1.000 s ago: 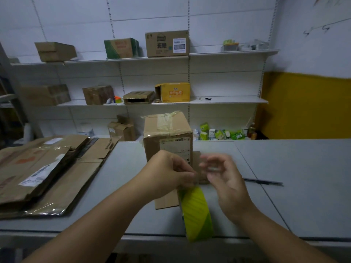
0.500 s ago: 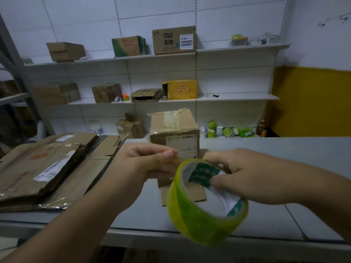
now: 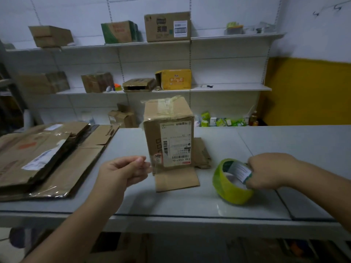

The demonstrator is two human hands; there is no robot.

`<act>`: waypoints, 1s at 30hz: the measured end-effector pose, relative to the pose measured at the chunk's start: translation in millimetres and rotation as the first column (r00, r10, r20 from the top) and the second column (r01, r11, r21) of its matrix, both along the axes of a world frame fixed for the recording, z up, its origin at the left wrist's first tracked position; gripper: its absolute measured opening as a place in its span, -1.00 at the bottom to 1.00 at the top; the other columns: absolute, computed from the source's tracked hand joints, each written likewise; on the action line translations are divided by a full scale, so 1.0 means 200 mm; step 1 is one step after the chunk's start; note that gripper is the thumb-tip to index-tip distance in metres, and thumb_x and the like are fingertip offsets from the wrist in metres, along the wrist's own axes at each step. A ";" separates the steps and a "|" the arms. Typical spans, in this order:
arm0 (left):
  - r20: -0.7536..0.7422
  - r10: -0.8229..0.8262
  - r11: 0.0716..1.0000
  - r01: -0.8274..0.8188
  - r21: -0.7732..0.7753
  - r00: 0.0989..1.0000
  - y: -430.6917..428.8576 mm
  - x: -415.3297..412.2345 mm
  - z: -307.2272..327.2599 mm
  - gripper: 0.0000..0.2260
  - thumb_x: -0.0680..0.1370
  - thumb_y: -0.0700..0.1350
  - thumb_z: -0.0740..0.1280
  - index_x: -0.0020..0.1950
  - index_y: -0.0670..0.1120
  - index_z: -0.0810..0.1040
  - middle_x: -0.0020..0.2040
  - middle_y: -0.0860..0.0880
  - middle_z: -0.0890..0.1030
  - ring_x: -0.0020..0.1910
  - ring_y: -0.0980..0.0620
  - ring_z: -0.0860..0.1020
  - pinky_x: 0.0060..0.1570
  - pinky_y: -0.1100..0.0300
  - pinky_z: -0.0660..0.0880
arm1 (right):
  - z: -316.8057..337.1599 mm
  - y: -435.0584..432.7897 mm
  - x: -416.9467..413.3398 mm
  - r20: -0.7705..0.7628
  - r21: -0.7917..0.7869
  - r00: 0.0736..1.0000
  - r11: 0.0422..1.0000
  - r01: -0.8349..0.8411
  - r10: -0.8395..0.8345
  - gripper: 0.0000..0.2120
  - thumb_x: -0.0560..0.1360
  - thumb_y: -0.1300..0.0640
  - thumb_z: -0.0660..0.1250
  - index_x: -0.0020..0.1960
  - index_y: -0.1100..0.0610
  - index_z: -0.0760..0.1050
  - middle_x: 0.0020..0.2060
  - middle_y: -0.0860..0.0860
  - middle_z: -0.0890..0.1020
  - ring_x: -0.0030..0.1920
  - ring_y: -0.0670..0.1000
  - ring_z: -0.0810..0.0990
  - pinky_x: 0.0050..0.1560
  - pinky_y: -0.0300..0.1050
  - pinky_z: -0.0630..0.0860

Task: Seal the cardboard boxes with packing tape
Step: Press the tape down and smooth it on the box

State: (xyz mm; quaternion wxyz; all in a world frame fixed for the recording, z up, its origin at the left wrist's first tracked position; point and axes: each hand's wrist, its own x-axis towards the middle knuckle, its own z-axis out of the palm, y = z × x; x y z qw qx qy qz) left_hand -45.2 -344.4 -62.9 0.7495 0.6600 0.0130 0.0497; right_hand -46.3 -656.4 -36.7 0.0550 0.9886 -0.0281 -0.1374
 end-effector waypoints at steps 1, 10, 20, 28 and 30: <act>0.013 -0.002 1.000 0.002 -0.001 1.000 0.00 0.00 -0.01 -0.91 0.47 -0.27 0.33 -0.10 -0.23 0.62 -0.25 -0.18 0.68 -0.27 -0.06 0.67 -0.26 0.15 0.63 | 0.00 0.02 0.00 0.062 -0.065 0.997 0.997 -0.040 0.044 -0.67 0.36 -0.16 0.30 0.03 0.01 0.41 -0.17 -0.07 0.51 -0.12 0.02 0.53 -0.20 -0.15 0.44; 0.092 -0.017 0.999 0.013 0.051 0.996 0.02 -0.02 0.02 -0.81 0.31 -0.18 0.39 -0.14 -0.23 0.63 -0.26 -0.21 0.66 -0.26 -0.13 0.65 -0.27 0.15 0.62 | -0.03 0.31 -0.03 0.367 0.340 0.761 0.684 -0.645 0.535 -0.42 0.45 -0.04 0.29 0.44 -0.14 0.23 0.37 -0.24 0.33 0.33 -0.25 0.27 0.38 -0.23 0.27; 0.351 0.041 0.998 -0.052 0.023 0.936 0.12 -0.10 0.23 -0.77 0.22 0.10 0.50 -0.26 -0.02 0.69 -0.28 -0.08 0.68 -0.29 0.01 0.66 -0.29 0.26 0.58 | 0.26 0.30 -0.11 -0.027 0.392 0.823 0.763 -0.514 0.568 -0.64 0.36 -0.18 0.39 0.10 -0.35 0.35 0.07 -0.32 0.41 0.14 -0.17 0.39 0.17 -0.07 0.46; 0.484 0.045 0.997 -0.005 -0.082 0.874 0.08 -0.10 0.46 -0.89 0.25 -0.07 0.38 -0.33 -0.05 0.69 -0.40 -0.02 0.65 -0.40 0.07 0.63 -0.36 0.25 0.59 | 0.55 0.18 -0.08 -0.219 0.676 0.849 0.702 -0.224 0.482 -0.62 0.22 -0.12 0.39 0.03 -0.13 0.54 -0.17 -0.14 0.67 -0.10 -0.06 0.64 -0.09 -0.19 0.53; 0.428 0.107 0.992 -0.064 -0.113 0.897 0.07 -0.04 0.44 -0.88 0.32 -0.12 0.35 -0.26 -0.09 0.67 -0.35 -0.03 0.66 -0.36 0.06 0.64 -0.34 0.26 0.59 | 0.55 0.10 0.06 -0.253 0.685 0.878 0.716 -0.133 0.406 -0.64 0.22 -0.05 0.38 -0.05 0.10 0.58 -0.20 0.06 0.69 -0.15 0.04 0.66 -0.15 -0.21 0.52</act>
